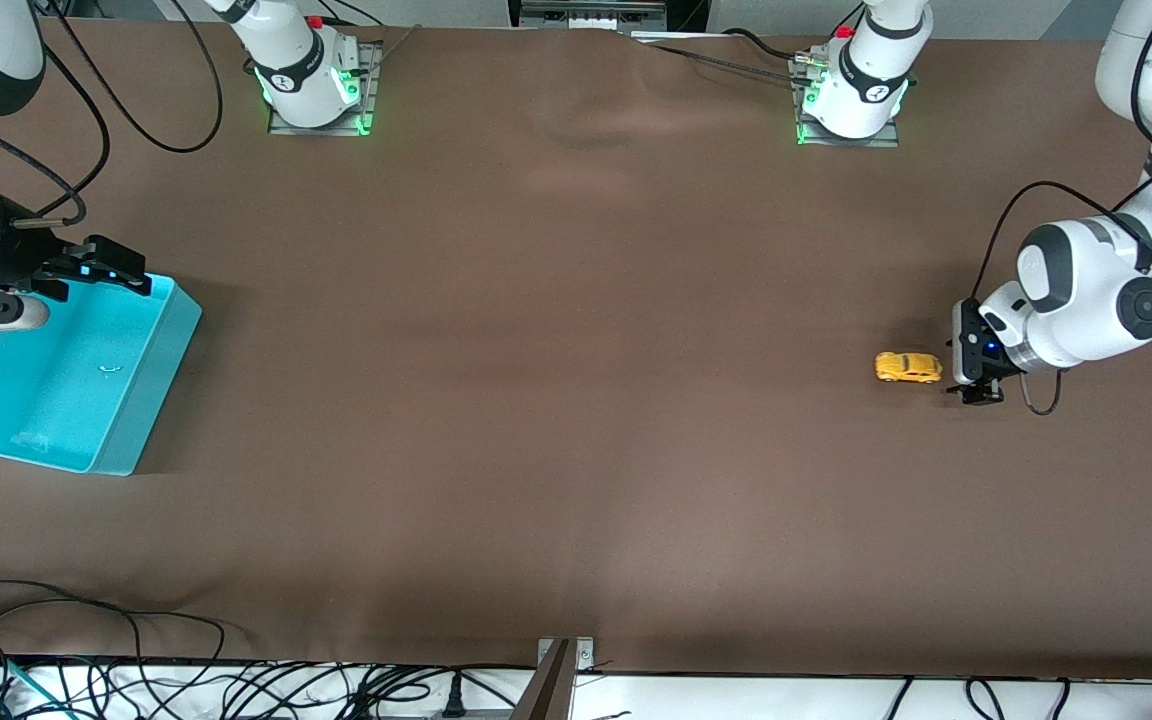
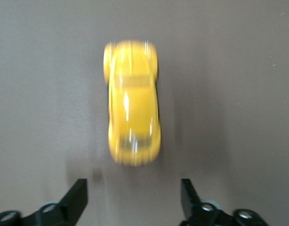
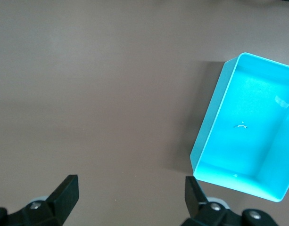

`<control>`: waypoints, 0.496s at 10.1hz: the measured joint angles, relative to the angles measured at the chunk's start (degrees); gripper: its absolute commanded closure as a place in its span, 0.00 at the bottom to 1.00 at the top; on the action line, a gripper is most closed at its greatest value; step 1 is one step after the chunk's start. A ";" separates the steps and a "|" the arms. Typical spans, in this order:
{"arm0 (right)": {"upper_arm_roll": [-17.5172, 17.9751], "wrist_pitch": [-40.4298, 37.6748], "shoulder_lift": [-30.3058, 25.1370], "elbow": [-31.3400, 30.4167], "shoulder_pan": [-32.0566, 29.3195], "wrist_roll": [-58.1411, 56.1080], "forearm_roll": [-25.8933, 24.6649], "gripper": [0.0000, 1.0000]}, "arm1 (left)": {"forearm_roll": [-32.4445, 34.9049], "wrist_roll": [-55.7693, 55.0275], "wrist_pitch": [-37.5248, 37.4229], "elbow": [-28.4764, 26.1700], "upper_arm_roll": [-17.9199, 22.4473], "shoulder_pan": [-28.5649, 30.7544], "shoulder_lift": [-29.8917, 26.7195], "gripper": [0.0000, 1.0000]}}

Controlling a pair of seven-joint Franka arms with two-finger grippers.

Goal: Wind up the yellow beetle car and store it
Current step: 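Open the left gripper to release the car and lift away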

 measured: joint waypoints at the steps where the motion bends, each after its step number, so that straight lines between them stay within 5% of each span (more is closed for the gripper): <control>1: 0.00 -0.01 0.00 0.00 0.00 -0.02 0.00 0.00 | 0.00 -0.77 -4.81 2.49 -0.66 -0.02 -0.84 0.00; 5: 0.01 -0.06 0.04 0.00 0.07 -0.06 0.00 0.00 | 0.00 -10.41 -17.13 7.93 -2.98 -0.06 -4.49 0.00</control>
